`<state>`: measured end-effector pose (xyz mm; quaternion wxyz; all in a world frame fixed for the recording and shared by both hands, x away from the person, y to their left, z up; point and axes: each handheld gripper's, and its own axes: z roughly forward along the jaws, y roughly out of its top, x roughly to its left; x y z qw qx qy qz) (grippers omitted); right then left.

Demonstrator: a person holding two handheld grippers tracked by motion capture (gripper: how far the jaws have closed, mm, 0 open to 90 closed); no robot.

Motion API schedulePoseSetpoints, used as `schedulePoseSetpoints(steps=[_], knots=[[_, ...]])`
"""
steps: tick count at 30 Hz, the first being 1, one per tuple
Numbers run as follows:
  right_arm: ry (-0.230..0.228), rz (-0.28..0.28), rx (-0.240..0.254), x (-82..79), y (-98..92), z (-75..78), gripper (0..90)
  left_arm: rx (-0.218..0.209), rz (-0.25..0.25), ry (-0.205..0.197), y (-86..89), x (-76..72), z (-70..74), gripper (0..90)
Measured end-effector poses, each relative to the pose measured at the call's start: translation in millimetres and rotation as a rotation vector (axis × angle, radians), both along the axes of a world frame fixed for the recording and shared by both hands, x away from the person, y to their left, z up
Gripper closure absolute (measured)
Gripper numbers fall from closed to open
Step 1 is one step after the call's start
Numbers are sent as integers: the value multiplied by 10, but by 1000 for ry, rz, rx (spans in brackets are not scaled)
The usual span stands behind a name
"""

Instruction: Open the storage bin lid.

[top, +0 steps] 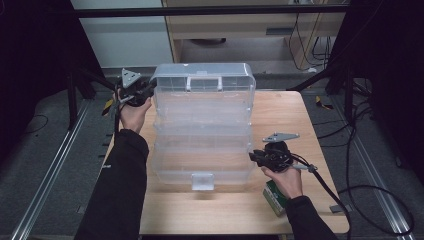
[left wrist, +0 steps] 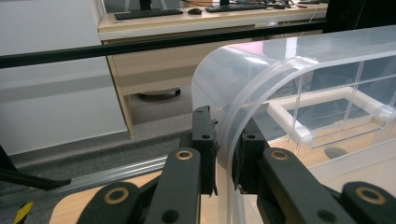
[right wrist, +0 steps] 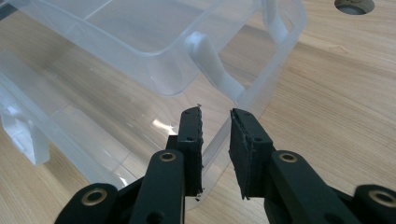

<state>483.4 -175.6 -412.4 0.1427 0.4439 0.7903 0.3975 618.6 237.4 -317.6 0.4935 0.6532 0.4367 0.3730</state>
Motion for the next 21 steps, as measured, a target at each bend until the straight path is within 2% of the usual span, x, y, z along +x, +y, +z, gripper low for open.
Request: schedulePoseSetpoints(steps=[10,16,21], knots=[[3,3,1,3,-4,2,744,8,13,19,-19,140,-14,830],[3,3,4,3,-7,-1,743,-16,20,16,-23,199,-49,836],[1,3,4,4,-8,-2,743,1,26,29,-40,260,-45,839]])
